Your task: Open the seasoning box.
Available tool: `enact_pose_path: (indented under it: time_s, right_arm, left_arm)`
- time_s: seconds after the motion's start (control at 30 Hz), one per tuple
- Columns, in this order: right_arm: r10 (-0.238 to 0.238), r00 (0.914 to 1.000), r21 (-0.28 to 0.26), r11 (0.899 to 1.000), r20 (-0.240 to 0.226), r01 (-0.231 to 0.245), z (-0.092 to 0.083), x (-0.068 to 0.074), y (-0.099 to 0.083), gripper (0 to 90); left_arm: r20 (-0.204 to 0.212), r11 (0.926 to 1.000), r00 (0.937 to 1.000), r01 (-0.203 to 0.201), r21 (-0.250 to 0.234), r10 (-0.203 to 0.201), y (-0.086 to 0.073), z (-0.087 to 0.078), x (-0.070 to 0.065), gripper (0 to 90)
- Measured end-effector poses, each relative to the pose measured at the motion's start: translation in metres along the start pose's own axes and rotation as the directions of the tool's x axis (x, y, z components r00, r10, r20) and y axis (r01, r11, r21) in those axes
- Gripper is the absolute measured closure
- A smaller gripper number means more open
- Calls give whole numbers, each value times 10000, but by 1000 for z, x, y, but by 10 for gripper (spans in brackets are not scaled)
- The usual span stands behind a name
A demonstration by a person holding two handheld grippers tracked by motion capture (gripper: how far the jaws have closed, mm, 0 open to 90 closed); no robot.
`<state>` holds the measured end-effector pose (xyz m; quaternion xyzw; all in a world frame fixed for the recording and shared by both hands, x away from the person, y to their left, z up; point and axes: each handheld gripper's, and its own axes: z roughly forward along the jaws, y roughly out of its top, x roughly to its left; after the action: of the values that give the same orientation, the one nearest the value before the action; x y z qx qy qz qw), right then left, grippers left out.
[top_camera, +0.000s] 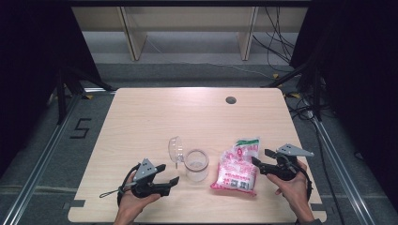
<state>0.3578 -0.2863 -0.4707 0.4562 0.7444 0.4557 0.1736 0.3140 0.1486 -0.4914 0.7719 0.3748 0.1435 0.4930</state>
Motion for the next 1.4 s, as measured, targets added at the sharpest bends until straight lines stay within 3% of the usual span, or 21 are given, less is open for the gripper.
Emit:
enact_pose_path:
  time_s: [0.07, 0.13, 0.17, 0.3, 0.33, 0.4, 0.43, 0.47, 0.5, 0.53, 0.63, 0.67, 0.77, 0.9, 0.93, 0.97, 1.0, 1.03, 1.13, 1.37, 1.4]
  right_arm:
    - [306, 9995, 127, 9995, -22, -305, 2, 1, -1, 311]
    - [85, 10000, 121, 9999, -3, -85, 4, -2, -1, 311]
    - [587, 9982, 276, 9979, -156, -582, 5, 1, -2, 311]
    - [191, 9998, 314, 9993, -80, -188, 9, -5, -1, 312]
    - [652, 9978, 397, 9971, -121, -647, 11, -3, -2, 312]
    - [775, 9970, 629, 9950, -36, -772, 12, -3, -2, 312]
    - [457, 9988, 482, 9978, -191, -447, 16, -7, -2, 313]
    - [736, 9973, 745, 9946, -75, -728, 16, -3, -2, 317]
    - [424, 9991, 588, 9974, -76, -419, 19, -6, -2, 318]
    - [385, 9992, 563, 9977, -130, -377, 20, -6, -2, 319]
    - [558, 9983, 710, 9960, -138, -547, 24, -7, -2, 324]
    - [848, 9962, 683, 9942, -188, -833, 25, -5, -3, 324]
    - [520, 9985, 798, 9955, -167, -505, 30, -9, -3, 333]
    - [984, 9950, 991, 9904, -136, -966, 33, -6, -3, 354]
    - [651, 9975, 977, 9933, -290, -619, 35, -10, -3, 359]
    - [1034, 9942, 995, 9900, -283, -1001, 36, -7, -4, 365]
    - [582, 9981, 1125, 9921, -203, -556, 36, -9, -3, 372]
    - [918, 9951, 1029, 9908, -353, -878, 38, -6, -4, 378]
    - [564, 9975, 1010, 9935, -435, -517, 41, -9, -4, 397]
    - [625, 9973, 1067, 9926, -380, -581, 46, -11, -4, 430]
    - [1194, 9918, 1137, 9870, -455, -1136, 46, -8, -4, 434]
  left_arm:
    - [164, 10000, 9999, -33, -8, 33, -1, 2, -3, 282]
    - [274, 9999, 9996, -120, 67, 118, -2, 5, -6, 282]
    - [277, 9999, 9996, -115, 67, 114, -2, 6, -8, 282]
    - [432, 9992, 9985, -344, 190, 335, -3, 8, -13, 282]
    - [516, 9993, 9981, -352, 84, 347, -3, 10, -14, 282]
    - [491, 9994, 9984, -300, 186, 291, -3, 9, -15, 282]
    - [560, 9994, 9979, -345, 94, 339, -3, 10, -16, 282]
    - [562, 9993, 9978, -353, 117, 346, -3, 10, -16, 282]
    - [576, 9989, 9974, -432, 161, 422, -3, 10, -16, 282]
    - [565, 9996, 9982, -195, 193, 184, -3, 10, -17, 282]
    - [611, 9999, 9981, -110, 78, 105, -3, 10, -18, 282]
    - [658, 9995, 9974, -306, 54, 302, -2, 10, -17, 282]
    - [652, 9994, 9975, -288, 197, 275, -2, 11, -17, 282]
    - [716, 9991, 9968, -383, 183, 369, -3, 12, -17, 282]
    - [729, 9995, 9969, -304, 131, 294, -3, 13, -17, 282]
    - [731, 9996, 9970, -270, 129, 260, -3, 13, -17, 282]
    - [694, 9991, 9970, -358, 226, 341, -3, 13, -17, 282]
    - [648, 9990, 9973, -359, 260, 342, -3, 13, -17, 282]
    - [721, 9992, 9969, -341, 196, 326, -3, 13, -17, 282]
    - [642, 9998, 9979, -65, 194, 52, -4, 14, -19, 283]
    - [659, 9993, 9976, -245, 269, 227, -3, 13, -18, 283]
